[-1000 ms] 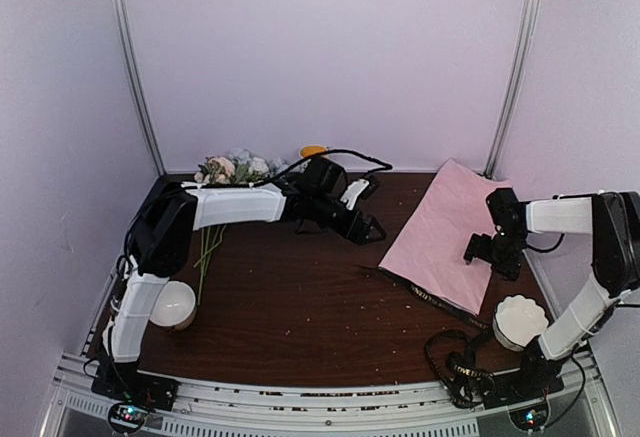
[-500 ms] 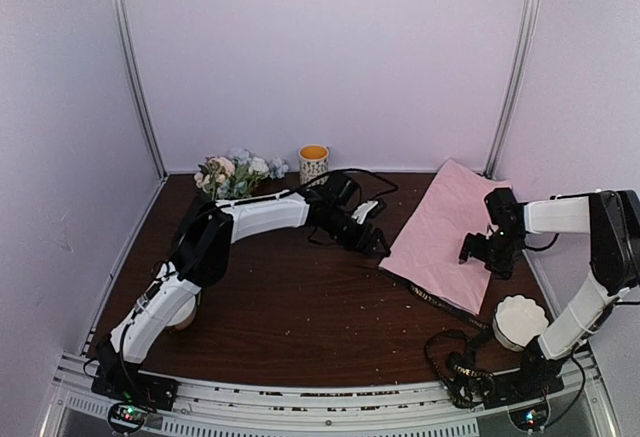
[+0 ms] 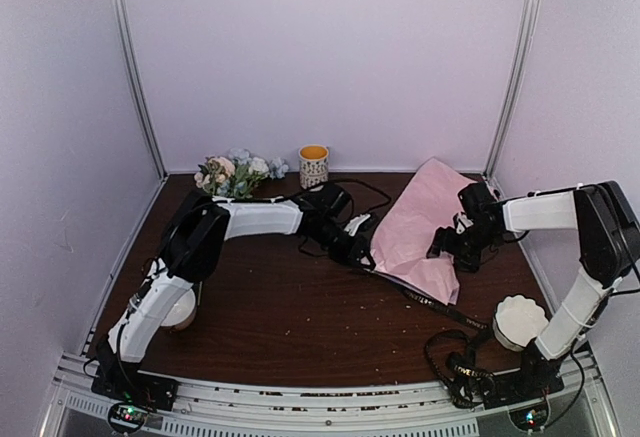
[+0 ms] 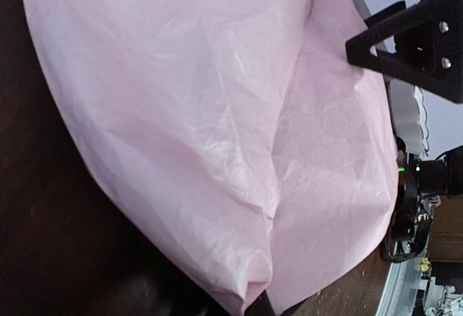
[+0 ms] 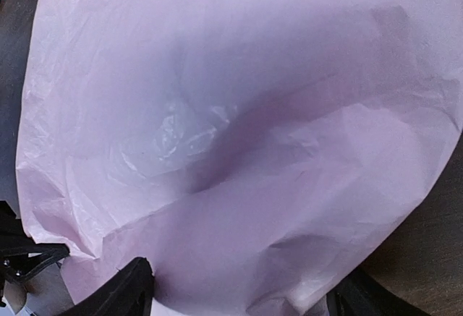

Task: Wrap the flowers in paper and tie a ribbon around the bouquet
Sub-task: Move the folded wrapping paper to the corner of the board.

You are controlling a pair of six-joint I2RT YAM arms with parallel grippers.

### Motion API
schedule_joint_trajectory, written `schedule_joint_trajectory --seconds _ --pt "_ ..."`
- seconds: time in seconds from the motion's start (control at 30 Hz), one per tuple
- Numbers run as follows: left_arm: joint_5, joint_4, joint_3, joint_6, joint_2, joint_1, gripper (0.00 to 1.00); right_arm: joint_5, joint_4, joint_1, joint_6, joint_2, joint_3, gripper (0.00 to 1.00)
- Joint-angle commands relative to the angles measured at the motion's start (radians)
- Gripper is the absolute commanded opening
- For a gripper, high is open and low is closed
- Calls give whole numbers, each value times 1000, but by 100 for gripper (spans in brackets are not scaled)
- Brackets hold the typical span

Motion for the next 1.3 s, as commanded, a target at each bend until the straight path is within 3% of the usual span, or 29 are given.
schedule_joint_trajectory --seconds 0.0,0.23,0.57,0.87,0.9,0.93,1.0,1.03,1.13,1.27 --pt "-39 213 -186 -51 -183 28 0 -32 11 12 3 -65 1 80" --pt "-49 392 -486 -64 -424 64 0 -203 166 37 26 -203 -42 62" --pt "-50 491 -819 -107 -635 93 0 -371 377 206 158 -125 28 58" --pt "-109 452 -910 -26 -724 118 1 -342 402 255 202 -108 51 9" --pt "-109 446 -914 -13 -728 118 9 -341 398 261 202 -108 54 4" --pt "-110 438 -918 12 -734 118 23 -342 392 265 203 -110 57 0" --pt "-130 420 -933 65 -769 117 51 -326 360 276 202 -118 72 0" --pt "-162 414 -947 102 -801 116 59 -308 333 282 195 -126 83 0" --pt "-330 431 -1032 267 -958 83 70 -235 208 310 146 -158 139 0" --pt "-559 550 -1182 578 -1196 -45 86 -159 32 360 84 -186 253 0"
